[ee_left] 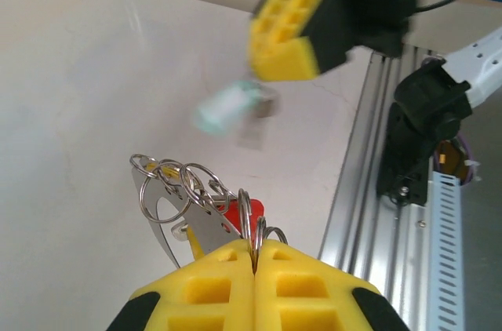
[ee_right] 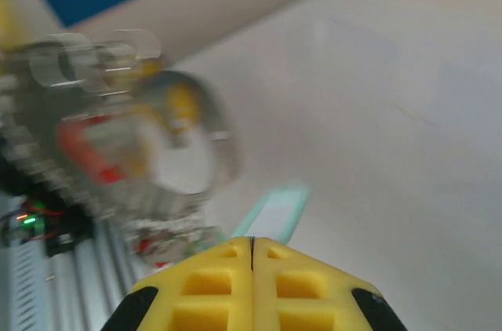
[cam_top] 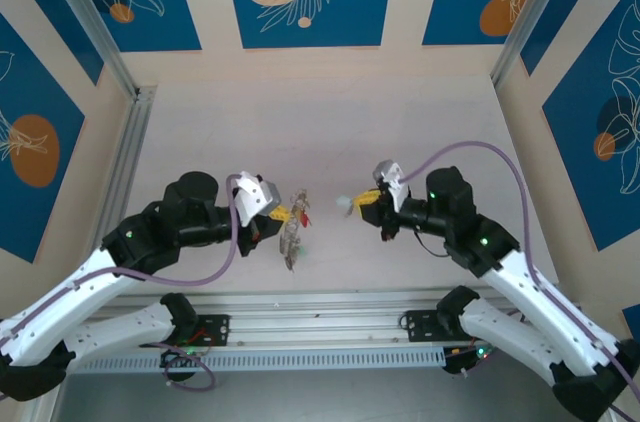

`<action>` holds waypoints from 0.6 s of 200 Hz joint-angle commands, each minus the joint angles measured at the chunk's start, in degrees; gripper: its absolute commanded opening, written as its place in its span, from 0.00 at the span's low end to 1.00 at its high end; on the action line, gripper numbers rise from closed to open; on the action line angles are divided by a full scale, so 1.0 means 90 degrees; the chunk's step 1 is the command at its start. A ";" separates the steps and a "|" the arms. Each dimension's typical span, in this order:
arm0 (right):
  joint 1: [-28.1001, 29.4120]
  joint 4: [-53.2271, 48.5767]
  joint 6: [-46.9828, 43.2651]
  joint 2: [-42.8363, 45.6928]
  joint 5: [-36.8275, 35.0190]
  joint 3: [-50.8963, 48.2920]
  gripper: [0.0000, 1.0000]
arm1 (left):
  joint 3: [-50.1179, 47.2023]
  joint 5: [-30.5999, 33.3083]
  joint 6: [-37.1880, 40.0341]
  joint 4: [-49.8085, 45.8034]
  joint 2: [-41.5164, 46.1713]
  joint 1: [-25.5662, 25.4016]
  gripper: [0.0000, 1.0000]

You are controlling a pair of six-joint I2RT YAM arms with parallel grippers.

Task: Put the keys on the keyring

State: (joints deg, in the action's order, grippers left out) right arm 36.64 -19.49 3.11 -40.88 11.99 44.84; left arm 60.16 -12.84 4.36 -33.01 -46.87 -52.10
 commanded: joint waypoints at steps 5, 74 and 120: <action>0.0401 0.0134 0.0165 0.0228 0.0986 0.0326 0.00 | 0.0526 0.0296 0.0619 -0.0174 -0.0086 0.0010 0.00; 0.1946 0.1913 0.1486 -0.0360 0.0611 0.0491 0.00 | 0.0871 -0.0085 0.1114 0.0077 -0.0234 -0.0022 0.00; 0.2611 0.2428 0.1667 -0.0825 -0.0737 0.0399 0.00 | 0.0848 -0.0058 0.1200 0.0113 -0.0385 -0.0105 0.00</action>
State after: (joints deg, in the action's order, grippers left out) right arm 57.45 -2.31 16.67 -47.33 13.34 47.66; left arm 65.76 -11.97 13.34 -35.20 -50.19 -52.29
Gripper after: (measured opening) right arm 0.047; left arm 0.053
